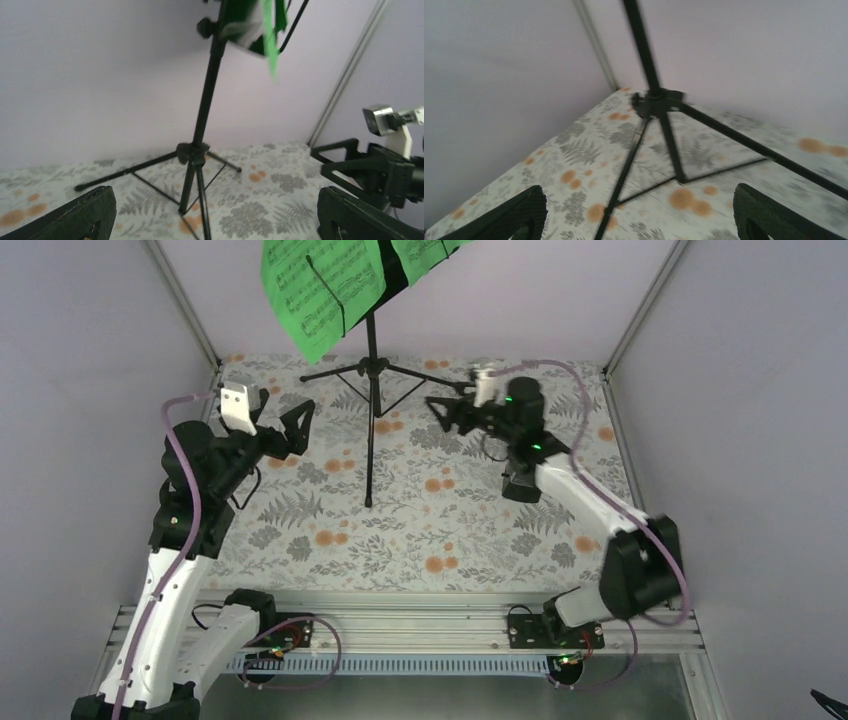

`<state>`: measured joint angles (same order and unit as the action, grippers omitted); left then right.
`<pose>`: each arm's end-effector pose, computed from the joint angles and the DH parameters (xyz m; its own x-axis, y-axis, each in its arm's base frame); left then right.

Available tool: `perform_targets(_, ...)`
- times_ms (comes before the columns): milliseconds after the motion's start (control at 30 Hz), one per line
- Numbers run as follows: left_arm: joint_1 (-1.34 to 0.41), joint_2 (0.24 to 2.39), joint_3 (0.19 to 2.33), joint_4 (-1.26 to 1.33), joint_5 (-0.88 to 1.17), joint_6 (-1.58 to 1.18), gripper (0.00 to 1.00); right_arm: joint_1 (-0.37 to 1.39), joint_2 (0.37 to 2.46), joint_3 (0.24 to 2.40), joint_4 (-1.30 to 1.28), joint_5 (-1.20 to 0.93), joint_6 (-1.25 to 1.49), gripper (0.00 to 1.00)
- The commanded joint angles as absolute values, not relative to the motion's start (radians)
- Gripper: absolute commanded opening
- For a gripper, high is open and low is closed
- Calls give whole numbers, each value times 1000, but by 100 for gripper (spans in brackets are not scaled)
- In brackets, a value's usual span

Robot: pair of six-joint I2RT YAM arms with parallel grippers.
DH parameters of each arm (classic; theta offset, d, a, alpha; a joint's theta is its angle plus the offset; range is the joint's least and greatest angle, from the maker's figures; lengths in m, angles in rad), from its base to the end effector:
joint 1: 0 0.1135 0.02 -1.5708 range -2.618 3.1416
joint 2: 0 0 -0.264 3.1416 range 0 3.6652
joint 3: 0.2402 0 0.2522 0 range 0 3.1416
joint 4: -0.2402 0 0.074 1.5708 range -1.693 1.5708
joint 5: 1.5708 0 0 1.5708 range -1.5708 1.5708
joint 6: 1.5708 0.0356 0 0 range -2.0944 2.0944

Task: Pack up the instrument practice props

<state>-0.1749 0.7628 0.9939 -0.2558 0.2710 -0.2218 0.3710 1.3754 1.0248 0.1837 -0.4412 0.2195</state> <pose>0.1580 -0.0376 0.4077 -0.1186 -0.1943 -0.9738 0.4153 0.8811 -0.2264 0.2966 0.1317 0.3270 -0.3079 0.0915 -0.9470 -0.6693 0.6866 0.2840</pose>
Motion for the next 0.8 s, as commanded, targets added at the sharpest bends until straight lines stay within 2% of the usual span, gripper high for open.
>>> perform_targets(0,-168,735,964,-275,190,-146,100,475,1588,1224,331,-498,132,87)
perform_targets(200,-169,593,860,-232,-57,-50,100,500,1952,1569,427,-492,129,82)
perform_targets(400,-169,552,754,-158,-80,-32,100,519,2240,1912,412,-466,93,79)
perform_targets(500,-169,588,747,-147,-75,-30,100,531,2327,2028,409,-457,73,72)
perform_targets(600,-169,611,744,-151,-67,-25,100,542,2386,2114,395,-475,59,58)
perform_targets(767,-169,595,717,-149,-76,-11,100,558,2393,2123,406,-461,47,20)
